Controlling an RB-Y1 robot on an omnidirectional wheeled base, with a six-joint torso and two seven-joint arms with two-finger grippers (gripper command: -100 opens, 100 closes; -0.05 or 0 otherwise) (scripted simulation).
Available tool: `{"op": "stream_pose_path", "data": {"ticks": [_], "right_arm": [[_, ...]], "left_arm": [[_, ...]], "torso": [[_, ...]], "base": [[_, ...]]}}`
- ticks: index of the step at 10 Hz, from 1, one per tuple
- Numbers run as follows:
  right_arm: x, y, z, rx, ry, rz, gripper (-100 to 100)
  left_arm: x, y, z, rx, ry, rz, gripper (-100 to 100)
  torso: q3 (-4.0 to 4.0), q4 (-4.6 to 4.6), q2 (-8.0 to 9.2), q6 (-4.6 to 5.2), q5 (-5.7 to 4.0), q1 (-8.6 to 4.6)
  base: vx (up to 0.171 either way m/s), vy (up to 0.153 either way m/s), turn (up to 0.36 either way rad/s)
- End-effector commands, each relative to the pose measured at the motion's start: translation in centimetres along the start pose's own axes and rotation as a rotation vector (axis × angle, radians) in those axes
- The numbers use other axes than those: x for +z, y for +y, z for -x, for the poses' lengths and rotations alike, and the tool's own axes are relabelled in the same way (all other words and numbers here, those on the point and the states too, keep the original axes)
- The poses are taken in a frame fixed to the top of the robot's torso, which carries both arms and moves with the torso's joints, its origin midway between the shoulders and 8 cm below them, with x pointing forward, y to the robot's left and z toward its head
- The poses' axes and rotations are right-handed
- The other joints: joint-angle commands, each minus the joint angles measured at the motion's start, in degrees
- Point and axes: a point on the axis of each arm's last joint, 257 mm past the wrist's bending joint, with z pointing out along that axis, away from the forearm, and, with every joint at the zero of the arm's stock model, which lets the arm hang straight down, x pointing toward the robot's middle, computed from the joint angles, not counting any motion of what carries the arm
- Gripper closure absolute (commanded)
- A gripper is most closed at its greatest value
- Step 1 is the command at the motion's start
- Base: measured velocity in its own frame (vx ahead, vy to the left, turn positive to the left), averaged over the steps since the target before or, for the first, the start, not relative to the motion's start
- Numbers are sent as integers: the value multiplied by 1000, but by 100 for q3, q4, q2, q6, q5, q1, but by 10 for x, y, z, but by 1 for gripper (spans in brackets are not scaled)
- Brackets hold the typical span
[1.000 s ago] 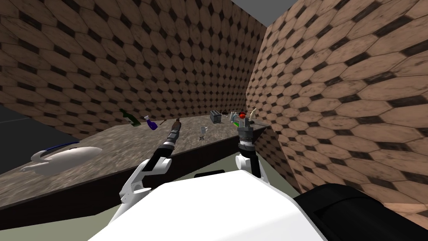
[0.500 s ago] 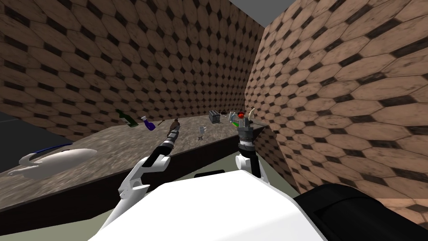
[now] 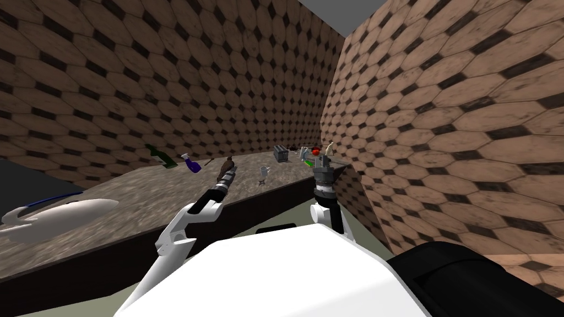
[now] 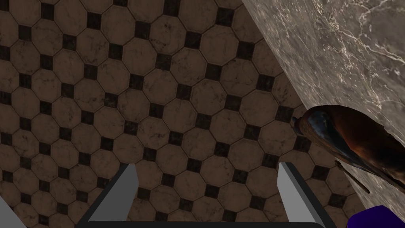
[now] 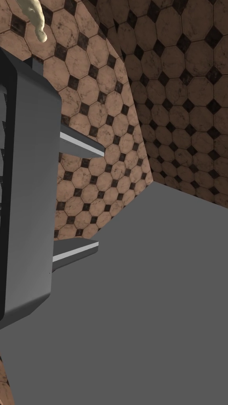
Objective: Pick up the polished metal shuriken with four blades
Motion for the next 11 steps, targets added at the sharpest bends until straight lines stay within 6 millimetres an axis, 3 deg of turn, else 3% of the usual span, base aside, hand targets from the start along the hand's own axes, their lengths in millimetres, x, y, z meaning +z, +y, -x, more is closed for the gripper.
{"op": "stream_pose_path", "data": {"ticks": [1, 11], "right_arm": [[0, 0, 0, 0, 0, 0, 0], [0, 0, 0, 0, 0, 0, 0]], "left_arm": [[2, 13, -1, 12, 12, 49, -100], [8, 75, 6, 91, 91, 295, -100]], "torso": [[0, 0, 0, 0, 0, 0], [-3, -1, -4, 0, -1, -4]], "base": [[8, -39, -26], [11, -38, -42]]}}
